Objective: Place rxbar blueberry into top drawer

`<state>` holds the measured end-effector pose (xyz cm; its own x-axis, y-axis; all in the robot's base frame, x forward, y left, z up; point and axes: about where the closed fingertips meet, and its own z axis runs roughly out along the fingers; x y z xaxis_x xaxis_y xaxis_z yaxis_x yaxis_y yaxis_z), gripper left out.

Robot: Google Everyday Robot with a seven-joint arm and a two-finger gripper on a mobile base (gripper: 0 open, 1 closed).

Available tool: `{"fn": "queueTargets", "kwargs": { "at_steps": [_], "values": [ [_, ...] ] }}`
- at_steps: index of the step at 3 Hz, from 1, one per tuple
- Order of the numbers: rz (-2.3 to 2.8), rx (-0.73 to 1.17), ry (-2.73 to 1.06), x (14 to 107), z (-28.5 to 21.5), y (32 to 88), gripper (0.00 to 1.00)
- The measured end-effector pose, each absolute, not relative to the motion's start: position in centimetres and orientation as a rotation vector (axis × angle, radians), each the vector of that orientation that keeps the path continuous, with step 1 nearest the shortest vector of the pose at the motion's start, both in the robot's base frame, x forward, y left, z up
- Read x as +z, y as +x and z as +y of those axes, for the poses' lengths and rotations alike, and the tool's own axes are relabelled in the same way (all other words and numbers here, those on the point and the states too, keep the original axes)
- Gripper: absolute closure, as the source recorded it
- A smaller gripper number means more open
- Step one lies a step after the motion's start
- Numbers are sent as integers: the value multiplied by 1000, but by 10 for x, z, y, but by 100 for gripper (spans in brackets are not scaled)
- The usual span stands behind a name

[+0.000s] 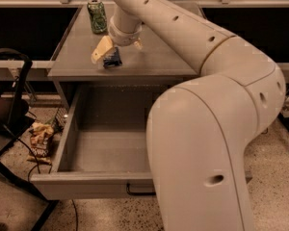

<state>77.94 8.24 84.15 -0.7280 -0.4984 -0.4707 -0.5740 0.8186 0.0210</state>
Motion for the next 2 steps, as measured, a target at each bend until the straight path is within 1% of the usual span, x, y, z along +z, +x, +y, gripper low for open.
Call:
{"fn": "queueTargets", "kwargs": {
  "at_steps": [1, 2],
  "values": [
    [2599, 210, -726, 825, 81, 785, 2],
    [2619, 188, -716, 816, 89, 785, 26]
  ]
}}
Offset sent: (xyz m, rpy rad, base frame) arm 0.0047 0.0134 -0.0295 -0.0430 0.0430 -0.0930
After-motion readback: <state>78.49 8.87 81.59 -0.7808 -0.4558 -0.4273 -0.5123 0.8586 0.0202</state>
